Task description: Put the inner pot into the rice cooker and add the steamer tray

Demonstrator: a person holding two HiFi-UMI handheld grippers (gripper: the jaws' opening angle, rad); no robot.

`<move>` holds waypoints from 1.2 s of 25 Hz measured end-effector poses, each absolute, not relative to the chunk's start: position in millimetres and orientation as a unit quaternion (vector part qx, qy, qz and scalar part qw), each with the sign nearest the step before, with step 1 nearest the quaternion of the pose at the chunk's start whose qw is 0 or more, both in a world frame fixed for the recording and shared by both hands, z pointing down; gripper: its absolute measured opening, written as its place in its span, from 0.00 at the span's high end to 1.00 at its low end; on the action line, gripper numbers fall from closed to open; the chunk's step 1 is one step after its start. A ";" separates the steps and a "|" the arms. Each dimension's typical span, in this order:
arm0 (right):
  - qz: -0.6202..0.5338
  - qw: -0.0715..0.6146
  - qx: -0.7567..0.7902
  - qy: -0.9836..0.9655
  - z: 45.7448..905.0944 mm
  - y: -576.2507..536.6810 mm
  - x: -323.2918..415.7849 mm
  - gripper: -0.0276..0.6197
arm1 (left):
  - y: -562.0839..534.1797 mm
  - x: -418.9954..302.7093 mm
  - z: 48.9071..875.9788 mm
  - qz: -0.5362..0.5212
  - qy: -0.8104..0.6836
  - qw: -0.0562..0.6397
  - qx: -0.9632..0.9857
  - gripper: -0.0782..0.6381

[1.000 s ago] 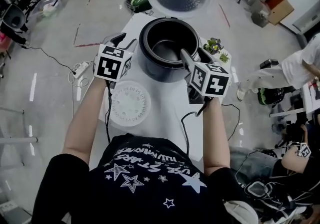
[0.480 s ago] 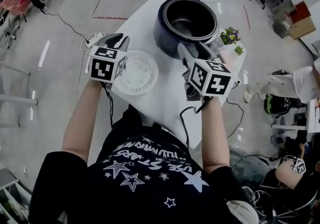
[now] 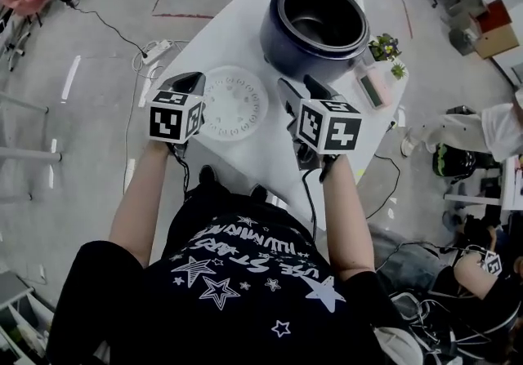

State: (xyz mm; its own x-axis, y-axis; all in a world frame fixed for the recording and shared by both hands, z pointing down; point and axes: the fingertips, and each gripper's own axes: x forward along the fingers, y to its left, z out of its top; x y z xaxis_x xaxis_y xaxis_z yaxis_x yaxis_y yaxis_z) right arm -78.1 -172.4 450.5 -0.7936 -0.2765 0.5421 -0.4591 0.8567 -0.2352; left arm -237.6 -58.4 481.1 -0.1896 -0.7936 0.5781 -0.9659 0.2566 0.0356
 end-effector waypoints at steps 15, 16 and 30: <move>0.242 0.391 0.228 -0.858 560.7 -138.2 -103.4 0.53 | -22.5 -287.0 527.1 0.188 -0.714 0.296 0.605 0.89; 0.245 0.398 0.230 -0.854 567.4 -136.2 -103.7 0.53 | -20.0 -289.0 530.9 0.189 -0.711 0.300 0.607 0.89; 0.279 0.437 0.284 -0.807 620.8 -132.7 -98.3 0.57 | -5.8 -302.0 568.4 0.194 -0.667 0.338 0.635 0.89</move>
State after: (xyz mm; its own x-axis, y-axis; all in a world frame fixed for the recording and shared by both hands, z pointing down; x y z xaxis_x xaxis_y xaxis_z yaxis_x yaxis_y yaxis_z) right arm -98.3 -132.7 620.8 -0.4579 -0.2141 0.8628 -0.7016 0.6831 -0.2028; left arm -302.0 -5.8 568.4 0.0350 -0.7167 0.6965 -0.9783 0.1179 0.1704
